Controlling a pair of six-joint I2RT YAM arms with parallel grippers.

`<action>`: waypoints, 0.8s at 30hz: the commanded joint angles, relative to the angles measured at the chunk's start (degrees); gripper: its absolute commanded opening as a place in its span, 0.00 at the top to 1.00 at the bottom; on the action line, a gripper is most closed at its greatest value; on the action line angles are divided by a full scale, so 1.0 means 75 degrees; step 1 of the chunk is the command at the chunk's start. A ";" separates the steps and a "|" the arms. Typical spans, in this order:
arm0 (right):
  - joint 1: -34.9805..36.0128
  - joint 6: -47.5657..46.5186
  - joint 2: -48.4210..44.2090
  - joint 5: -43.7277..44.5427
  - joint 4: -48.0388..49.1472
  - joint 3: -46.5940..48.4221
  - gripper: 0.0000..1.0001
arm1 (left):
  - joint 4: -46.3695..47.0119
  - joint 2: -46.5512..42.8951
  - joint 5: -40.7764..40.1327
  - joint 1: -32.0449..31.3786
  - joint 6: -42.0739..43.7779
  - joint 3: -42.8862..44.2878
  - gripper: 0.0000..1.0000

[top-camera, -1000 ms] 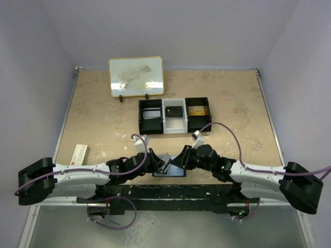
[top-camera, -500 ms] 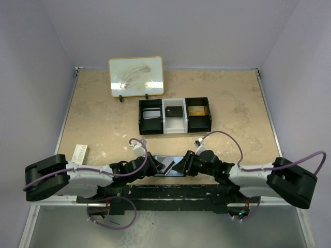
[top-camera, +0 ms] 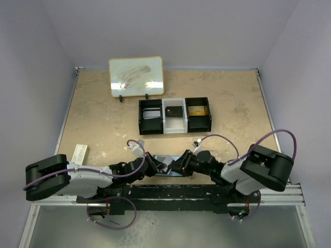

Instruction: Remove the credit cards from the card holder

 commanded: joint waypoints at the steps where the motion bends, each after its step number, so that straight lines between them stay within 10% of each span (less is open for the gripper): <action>1: -0.0027 0.0719 0.0465 0.0370 0.1284 -0.0230 0.61 | 0.0461 0.0113 -0.0207 -0.0076 -0.0279 -0.0024 1.00; 12: -0.0024 0.0931 0.1350 0.0331 0.2893 -0.0536 0.96 | 0.0143 -0.0076 -0.0232 -0.0142 -0.0147 -0.0111 1.00; 24: -0.0033 0.0733 0.1822 0.0306 0.3895 -0.0822 1.00 | -0.2815 -0.0861 -0.0980 -0.0142 0.0899 0.0739 0.63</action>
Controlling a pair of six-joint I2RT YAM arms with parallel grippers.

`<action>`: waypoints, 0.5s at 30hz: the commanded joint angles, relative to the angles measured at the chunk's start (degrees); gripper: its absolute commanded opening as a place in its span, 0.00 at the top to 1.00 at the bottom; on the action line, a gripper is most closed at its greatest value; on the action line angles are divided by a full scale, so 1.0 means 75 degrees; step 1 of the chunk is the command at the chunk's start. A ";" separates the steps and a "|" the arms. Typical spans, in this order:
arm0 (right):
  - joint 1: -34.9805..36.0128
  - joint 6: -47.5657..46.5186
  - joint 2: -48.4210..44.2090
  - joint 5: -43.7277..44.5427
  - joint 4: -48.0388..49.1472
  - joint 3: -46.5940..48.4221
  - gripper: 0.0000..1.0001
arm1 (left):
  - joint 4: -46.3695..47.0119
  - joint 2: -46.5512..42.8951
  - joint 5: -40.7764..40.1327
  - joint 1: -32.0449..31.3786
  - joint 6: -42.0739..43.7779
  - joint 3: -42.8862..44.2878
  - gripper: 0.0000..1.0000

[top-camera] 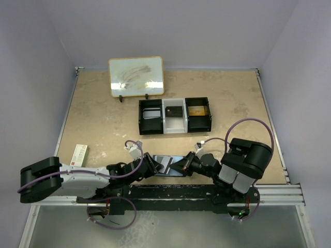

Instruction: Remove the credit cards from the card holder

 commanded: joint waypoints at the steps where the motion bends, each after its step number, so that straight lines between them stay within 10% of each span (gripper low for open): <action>1: -0.0018 -0.0295 -0.0352 0.0099 -0.0156 -0.0106 1.00 | -0.1514 -0.0263 -0.0678 -0.0037 0.0641 0.0750 0.62; 8: -0.0026 -0.1380 -0.2597 0.0260 -0.5035 0.1033 1.00 | -0.1401 0.0050 -0.0695 -0.0037 0.1167 0.1145 0.60; 15: -0.0049 -0.1990 -0.3180 -0.0041 -0.5540 0.0952 1.00 | -0.0702 0.0538 -0.0442 -0.0036 0.1404 0.1315 0.61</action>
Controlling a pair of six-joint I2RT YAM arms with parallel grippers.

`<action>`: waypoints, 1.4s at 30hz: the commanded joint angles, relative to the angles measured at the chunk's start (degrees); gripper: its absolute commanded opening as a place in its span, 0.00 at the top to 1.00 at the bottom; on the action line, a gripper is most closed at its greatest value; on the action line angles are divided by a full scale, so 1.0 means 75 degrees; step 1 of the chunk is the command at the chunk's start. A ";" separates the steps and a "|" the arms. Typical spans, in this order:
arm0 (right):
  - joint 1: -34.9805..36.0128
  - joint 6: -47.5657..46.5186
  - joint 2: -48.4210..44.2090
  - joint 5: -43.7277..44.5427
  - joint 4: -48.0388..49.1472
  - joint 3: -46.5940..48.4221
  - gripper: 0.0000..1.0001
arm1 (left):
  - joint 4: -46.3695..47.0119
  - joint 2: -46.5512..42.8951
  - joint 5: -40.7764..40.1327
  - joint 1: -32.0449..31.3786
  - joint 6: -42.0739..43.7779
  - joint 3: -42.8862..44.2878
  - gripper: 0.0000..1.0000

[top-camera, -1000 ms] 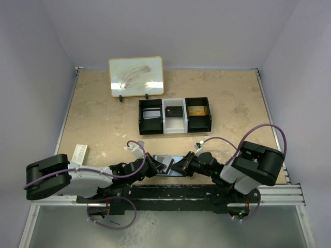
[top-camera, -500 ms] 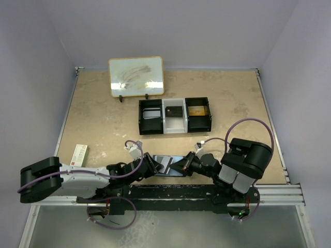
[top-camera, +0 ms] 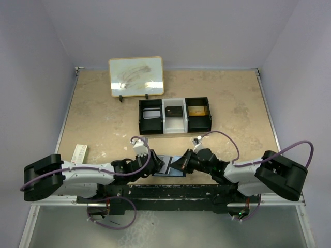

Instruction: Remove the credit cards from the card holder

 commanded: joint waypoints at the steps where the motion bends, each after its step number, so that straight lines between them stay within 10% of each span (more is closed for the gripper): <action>1: -0.0060 -0.0725 -0.0058 -0.0154 -0.0994 0.0090 1.00 | 0.0585 0.0286 0.0062 -0.0037 0.0379 0.0315 0.61; 35: -0.0073 -0.0601 0.0399 -0.0197 -0.0208 0.0337 0.80 | 0.0838 0.1338 0.0648 -0.0130 0.0459 0.0406 0.96; 42: -0.0084 -0.0795 0.1039 -0.0444 0.0294 0.0528 0.95 | 0.0757 0.1238 0.0587 -0.0131 0.0415 0.0379 0.96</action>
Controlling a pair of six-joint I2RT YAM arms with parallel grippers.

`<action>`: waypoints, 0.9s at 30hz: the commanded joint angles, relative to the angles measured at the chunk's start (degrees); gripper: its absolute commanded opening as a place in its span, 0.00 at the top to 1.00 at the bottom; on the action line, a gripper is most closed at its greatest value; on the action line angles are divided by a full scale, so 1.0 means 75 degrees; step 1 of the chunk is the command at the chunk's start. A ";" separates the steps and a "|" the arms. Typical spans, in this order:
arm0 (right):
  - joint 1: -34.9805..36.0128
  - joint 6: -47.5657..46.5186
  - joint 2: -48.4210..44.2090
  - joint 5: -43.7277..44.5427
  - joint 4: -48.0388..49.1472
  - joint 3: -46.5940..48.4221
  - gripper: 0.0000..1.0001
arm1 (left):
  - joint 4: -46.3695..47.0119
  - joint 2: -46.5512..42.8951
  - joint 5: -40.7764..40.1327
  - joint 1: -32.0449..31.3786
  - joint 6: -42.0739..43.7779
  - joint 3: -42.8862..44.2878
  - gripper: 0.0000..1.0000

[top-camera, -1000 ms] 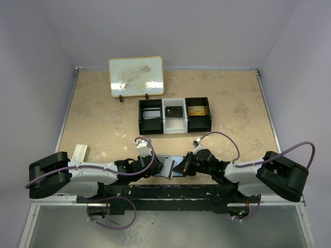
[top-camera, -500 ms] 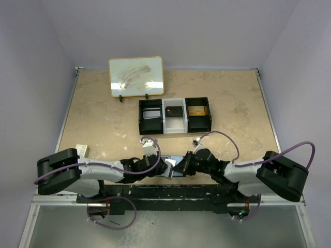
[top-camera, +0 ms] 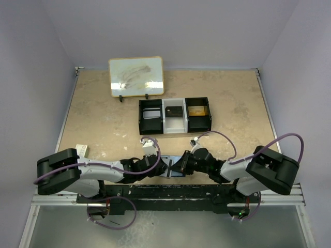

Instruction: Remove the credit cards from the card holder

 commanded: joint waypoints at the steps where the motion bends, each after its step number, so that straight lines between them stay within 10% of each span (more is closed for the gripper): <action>1: -0.0041 -0.0055 0.0126 -0.0087 0.0616 0.0245 0.98 | -0.0181 -0.0245 -0.0159 -0.0067 -0.0119 -0.0090 0.96; 27: -0.0126 -0.0117 -0.0225 0.0018 0.0004 0.0327 0.94 | -0.1191 -0.0173 -0.0431 -0.0078 0.0115 0.0400 0.85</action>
